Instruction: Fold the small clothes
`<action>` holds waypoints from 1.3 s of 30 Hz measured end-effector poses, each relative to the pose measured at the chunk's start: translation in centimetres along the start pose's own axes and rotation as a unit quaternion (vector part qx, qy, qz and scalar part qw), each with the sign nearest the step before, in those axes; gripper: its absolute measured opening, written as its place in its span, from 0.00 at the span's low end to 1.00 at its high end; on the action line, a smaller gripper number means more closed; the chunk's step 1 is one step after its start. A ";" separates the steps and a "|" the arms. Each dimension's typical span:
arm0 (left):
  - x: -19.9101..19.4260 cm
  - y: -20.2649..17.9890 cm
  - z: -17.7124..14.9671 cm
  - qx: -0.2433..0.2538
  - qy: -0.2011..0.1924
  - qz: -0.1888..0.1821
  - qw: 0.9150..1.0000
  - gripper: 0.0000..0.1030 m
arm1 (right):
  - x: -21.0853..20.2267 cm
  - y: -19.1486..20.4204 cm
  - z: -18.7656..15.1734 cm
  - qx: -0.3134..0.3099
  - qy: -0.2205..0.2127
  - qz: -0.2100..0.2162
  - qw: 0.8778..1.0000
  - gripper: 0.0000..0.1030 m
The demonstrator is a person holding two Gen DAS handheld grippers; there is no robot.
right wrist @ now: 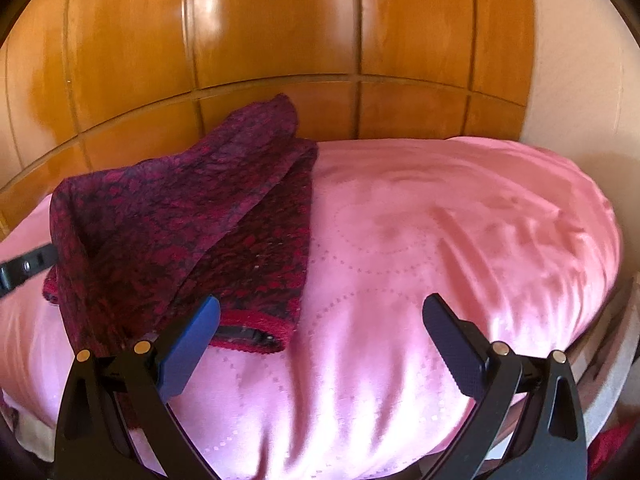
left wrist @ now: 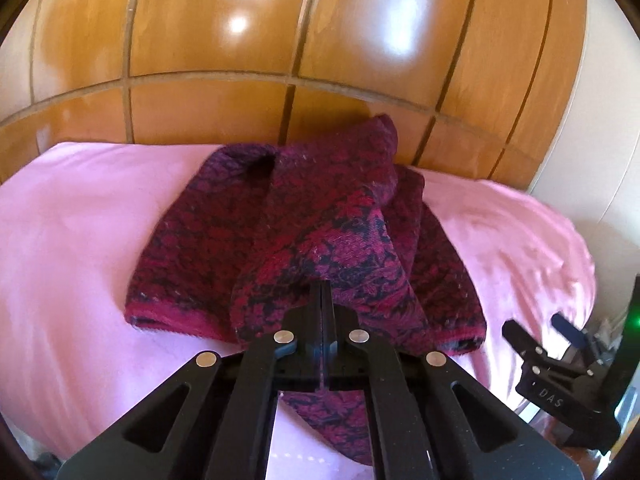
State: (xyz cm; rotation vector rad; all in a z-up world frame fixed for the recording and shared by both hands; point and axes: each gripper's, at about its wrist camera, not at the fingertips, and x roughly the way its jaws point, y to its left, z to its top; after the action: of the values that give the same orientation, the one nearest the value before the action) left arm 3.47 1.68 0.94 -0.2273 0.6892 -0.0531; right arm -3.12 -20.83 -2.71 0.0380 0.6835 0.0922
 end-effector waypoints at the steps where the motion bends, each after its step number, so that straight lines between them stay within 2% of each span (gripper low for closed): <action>1: -0.1 0.7 0.4 -0.009 -0.001 0.000 1.000 0.00 | 0.0 0.0 0.1 -0.002 0.000 0.009 1.000 0.96; 3: -0.4 2.2 1.3 -0.029 -0.006 0.000 1.000 0.00 | 0.1 0.2 0.4 -0.007 0.003 0.020 1.000 0.93; 5: -0.7 3.9 2.6 -0.040 -0.021 0.018 0.999 0.00 | 0.6 0.5 1.0 -0.008 0.009 0.039 0.999 0.86; 8: -0.7 7.0 4.8 -0.061 -0.039 0.044 0.996 0.00 | 1.8 1.1 2.0 0.004 0.036 0.091 0.995 0.74; 9: -0.6 7.9 5.5 -0.065 -0.043 0.051 0.996 0.00 | 2.4 1.7 2.6 0.007 0.046 0.118 0.992 0.73; 11: 0.1 10.0 7.2 -0.074 -0.046 0.072 0.994 0.00 | 3.4 3.0 3.7 0.001 0.055 0.149 0.987 0.73; 14: 1.6 13.1 9.4 -0.080 -0.046 0.113 0.989 0.00 | 5.7 5.2 5.0 0.013 0.091 0.188 0.978 0.74; 16: 3.1 15.7 11.0 -0.090 -0.044 0.158 0.982 0.00 | 6.9 7.2 5.6 0.008 0.101 0.194 0.976 0.75; 19: 5.2 19.7 12.7 -0.112 -0.031 0.208 0.971 0.00 | 7.2 10.6 6.4 -0.012 0.100 0.216 0.971 0.82; 21: 6.9 21.8 13.4 -0.120 -0.010 0.238 0.964 0.00 | 7.5 13.1 6.6 -0.048 0.086 0.197 0.975 0.82; 22: 6.9 22.5 13.3 -0.130 -0.007 0.238 0.962 0.00 | 8.2 14.6 6.5 -0.072 0.087 0.176 0.978 0.82; 24: 6.0 22.4 12.9 -0.135 -0.020 0.215 0.967 0.00 | 9.9 16.3 5.8 -0.102 0.101 0.151 0.978 0.71; 25: 5.5 22.3 12.6 -0.133 -0.029 0.215 0.967 0.00 | 10.8 16.8 5.3 -0.110 0.112 0.140 0.978 0.57; 26: 5.1 21.9 12.2 -0.130 -0.035 0.211 0.968 0.00 | 11.1 16.6 4.9 -0.109 0.121 0.138 0.977 0.47; 27: 4.6 21.4 11.7 -0.125 -0.037 0.196 0.972 0.07 | 11.1 16.2 4.6 -0.100 0.120 0.146 0.977 0.43; 28: 3.8 20.6 10.7 -0.117 -0.048 0.179 0.976 0.27 | 10.8 15.8 4.7 -0.098 0.115 0.151 0.977 0.31; 29: 3.5 19.9 10.2 -0.113 -0.054 0.178 0.976 0.40 | 10.4 15.4 4.8 -0.098 0.109 0.161 0.976 0.21; 30: 2.9 19.2 9.3 -0.110 -0.062 0.174 0.977 0.58 | 9.8 15.0 5.1 -0.094 0.107 0.169 0.975 0.17; 32: 1.9 17.5 7.6 -0.099 -0.074 0.130 0.984 0.59 | 8.5 13.1 6.3 -0.074 0.095 0.192 0.974 0.14; 34: 2.1 16.2 6.0 -0.082 -0.053 0.102 0.990 0.59 | 7.7 10.8 7.6 -0.056 0.081 0.197 0.976 0.13; 36: 3.0 15.6 4.2 -0.074 -0.024 0.081 0.994 0.59 | 7.2 8.7 8.8 -0.051 0.067 0.179 0.980 0.12; 39: 5.0 16.0 2.6 -0.094 0.020 0.053 0.994 0.59 | 6.5 4.0 10.5 -0.047 0.034 0.115 0.992 0.09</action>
State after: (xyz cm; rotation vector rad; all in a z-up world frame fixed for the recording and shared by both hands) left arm 8.52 17.13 -3.83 -0.3704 0.7463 0.1098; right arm 8.23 -16.28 1.60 0.0230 0.7411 0.3486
